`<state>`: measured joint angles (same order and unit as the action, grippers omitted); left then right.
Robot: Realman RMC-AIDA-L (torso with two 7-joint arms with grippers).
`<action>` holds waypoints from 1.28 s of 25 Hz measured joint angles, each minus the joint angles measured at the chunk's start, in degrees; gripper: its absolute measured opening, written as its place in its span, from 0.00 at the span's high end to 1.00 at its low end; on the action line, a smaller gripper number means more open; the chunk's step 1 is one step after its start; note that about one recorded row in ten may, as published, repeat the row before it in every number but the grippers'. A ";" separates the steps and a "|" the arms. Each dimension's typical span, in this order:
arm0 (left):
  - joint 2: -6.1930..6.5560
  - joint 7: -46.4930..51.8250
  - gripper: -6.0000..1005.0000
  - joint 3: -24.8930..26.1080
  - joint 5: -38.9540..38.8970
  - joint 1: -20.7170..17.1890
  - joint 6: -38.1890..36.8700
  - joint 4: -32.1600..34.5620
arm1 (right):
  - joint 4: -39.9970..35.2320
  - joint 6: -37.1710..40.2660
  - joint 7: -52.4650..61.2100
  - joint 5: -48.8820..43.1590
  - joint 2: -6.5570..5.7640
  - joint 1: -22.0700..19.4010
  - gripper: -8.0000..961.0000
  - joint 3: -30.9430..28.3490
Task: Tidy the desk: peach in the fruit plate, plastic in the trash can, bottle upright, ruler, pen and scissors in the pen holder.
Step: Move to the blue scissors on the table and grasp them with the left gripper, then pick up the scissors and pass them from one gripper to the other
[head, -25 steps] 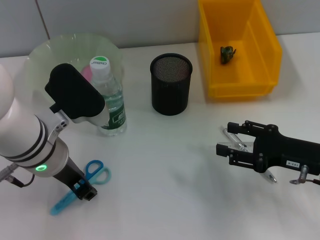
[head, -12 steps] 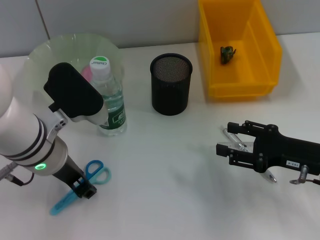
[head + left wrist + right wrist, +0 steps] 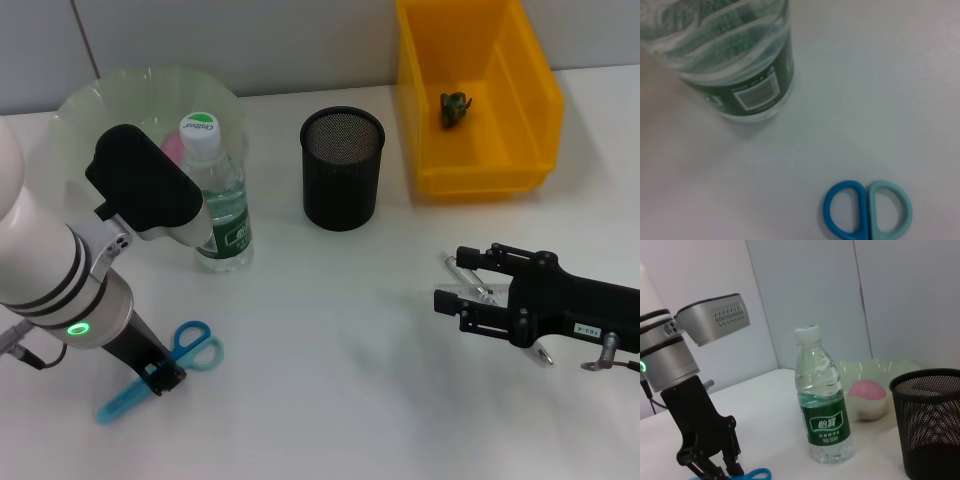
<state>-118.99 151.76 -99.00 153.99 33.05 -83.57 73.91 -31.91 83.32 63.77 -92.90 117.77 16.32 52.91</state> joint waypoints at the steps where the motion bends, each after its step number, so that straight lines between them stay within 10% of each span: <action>1: -0.01 -0.02 0.70 -0.03 -0.12 0.00 -0.04 0.07 | -0.02 0.00 0.04 0.00 0.00 -0.10 0.30 0.00; 22: 0.15 -7.04 0.74 0.34 -13.36 -3.48 -3.52 19.39 | -0.30 1.36 0.38 -0.35 -0.15 -0.90 0.30 -3.78; 32: 0.20 -15.76 0.74 5.01 -26.16 -2.89 12.40 21.77 | -0.07 1.06 0.33 -0.44 -0.20 -2.06 0.30 -5.30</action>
<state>-118.78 136.00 -94.00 127.83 30.17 -71.17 95.67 -31.98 84.38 64.11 -93.34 117.57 14.25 47.61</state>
